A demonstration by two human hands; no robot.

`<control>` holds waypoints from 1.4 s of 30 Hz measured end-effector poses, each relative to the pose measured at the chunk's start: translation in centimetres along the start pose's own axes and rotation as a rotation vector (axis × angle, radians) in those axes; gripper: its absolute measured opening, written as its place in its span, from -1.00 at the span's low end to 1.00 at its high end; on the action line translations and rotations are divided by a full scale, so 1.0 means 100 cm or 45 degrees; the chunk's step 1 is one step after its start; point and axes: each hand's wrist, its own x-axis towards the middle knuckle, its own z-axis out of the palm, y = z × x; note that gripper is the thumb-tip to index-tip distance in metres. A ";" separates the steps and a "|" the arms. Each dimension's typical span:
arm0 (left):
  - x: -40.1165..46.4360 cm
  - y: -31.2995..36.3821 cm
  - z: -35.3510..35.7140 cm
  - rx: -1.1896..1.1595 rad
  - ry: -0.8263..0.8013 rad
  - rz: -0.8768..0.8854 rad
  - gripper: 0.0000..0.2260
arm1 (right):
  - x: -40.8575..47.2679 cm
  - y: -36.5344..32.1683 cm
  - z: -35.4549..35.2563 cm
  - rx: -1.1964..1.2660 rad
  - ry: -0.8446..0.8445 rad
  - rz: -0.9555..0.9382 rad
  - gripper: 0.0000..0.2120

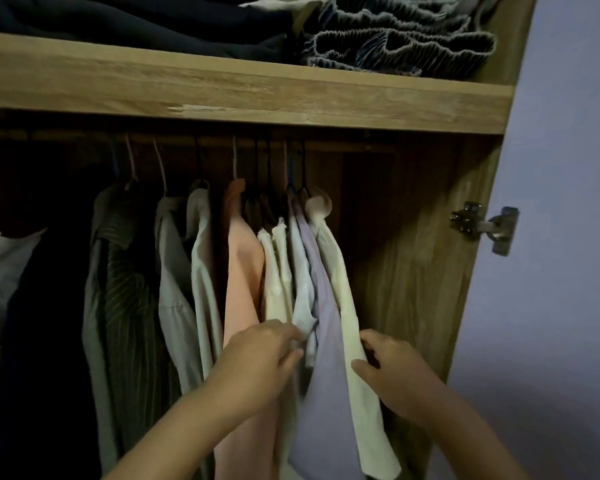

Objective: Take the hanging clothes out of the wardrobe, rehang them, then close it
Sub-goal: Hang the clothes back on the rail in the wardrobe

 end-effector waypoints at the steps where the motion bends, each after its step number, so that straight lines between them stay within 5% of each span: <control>1: -0.004 -0.003 0.000 0.003 -0.060 0.007 -0.74 | -0.008 -0.003 0.003 -0.016 0.021 0.010 -0.63; 17: -0.076 0.035 0.031 -0.113 -0.781 0.444 -0.71 | -0.179 -0.027 0.036 -0.268 0.015 0.432 -0.64; 31: -0.171 0.217 0.047 -0.145 -0.922 1.062 -0.62 | -0.408 -0.018 0.009 -0.443 0.167 1.039 -0.62; 42: -0.339 0.362 0.023 -0.258 -0.917 1.541 -0.63 | -0.637 -0.071 0.003 -0.423 0.395 1.504 -0.66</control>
